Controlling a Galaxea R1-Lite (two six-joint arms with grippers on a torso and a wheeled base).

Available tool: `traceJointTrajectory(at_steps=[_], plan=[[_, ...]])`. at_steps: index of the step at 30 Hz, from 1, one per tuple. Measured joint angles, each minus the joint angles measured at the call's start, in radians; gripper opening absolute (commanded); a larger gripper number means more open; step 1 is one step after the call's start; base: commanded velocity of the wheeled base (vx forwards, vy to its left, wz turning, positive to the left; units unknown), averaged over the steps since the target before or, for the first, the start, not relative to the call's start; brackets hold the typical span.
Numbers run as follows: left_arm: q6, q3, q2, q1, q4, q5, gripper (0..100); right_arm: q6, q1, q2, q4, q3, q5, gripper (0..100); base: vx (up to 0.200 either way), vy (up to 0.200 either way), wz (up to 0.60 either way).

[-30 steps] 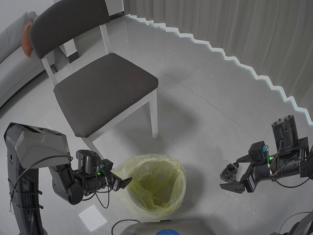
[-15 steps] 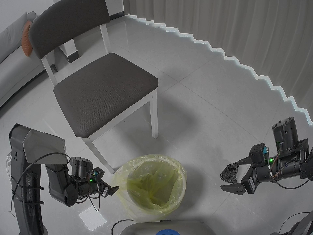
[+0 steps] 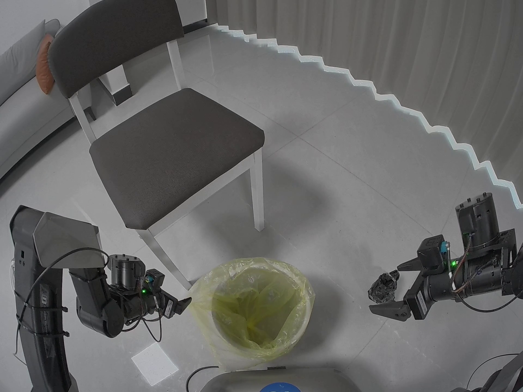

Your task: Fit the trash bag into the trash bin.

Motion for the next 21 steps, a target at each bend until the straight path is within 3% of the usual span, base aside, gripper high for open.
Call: traceJointTrajectory(at_steps=[6,21], plan=[[-0.046,-0.007,-0.018,0.011,0.000,-0.024,100,0.000,-0.001,0.016,0.001,-0.034,-0.003,100,0.000,0.000,0.00],[-0.045,-0.140,0.034,-0.001,0.082,-0.014,100,-0.003,0.009,0.022,0.008,-0.057,-0.009,100,0.000,0.000,0.00]])
